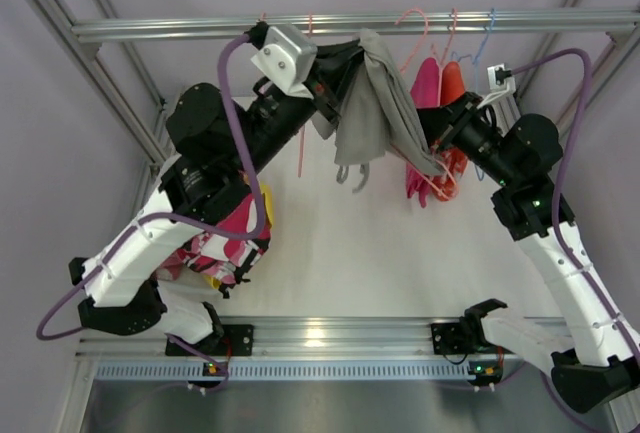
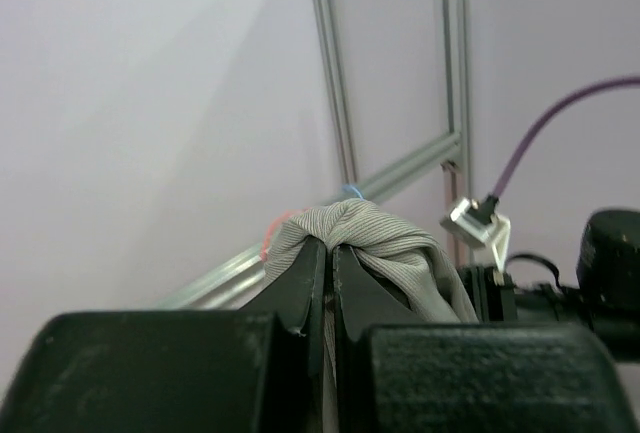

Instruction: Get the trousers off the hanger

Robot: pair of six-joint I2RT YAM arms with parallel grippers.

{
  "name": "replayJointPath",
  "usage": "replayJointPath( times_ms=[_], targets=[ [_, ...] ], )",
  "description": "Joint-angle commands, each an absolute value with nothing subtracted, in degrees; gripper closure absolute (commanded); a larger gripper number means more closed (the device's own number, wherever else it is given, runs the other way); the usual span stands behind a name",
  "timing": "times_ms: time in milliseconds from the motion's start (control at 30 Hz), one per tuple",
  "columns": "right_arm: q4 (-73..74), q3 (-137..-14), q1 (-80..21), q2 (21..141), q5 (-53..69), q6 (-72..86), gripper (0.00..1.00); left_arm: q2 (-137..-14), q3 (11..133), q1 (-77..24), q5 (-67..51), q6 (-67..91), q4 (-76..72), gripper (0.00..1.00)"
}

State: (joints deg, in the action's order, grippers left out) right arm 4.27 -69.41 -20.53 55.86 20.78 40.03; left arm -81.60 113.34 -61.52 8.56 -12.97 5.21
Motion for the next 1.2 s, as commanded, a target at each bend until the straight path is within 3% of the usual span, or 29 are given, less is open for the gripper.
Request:
replayJointPath(
  times_ms=[0, 433, 667, 1167],
  targets=[
    [1.67, -68.47, -21.36, 54.32, 20.48, 38.23, 1.0, -81.73, 120.4, -61.44, 9.75, -18.62, -3.25, 1.0],
    [2.2, -67.94, -21.97, 53.18, 21.62, 36.13, 1.0, -77.0, 123.58, -60.74, 18.1, -45.95, -16.0, 1.0],
    [4.92, -70.22, -22.06, 53.17, 22.41, 32.97, 1.0, -61.91, 108.59, -43.63, 21.71, -47.9, -13.09, 1.0],
    [6.33, -72.16, -22.5, 55.9, 22.85, 31.82, 1.0, -40.89, 86.95, -26.64, 39.09, -53.62, -3.71, 1.0]
  ],
)
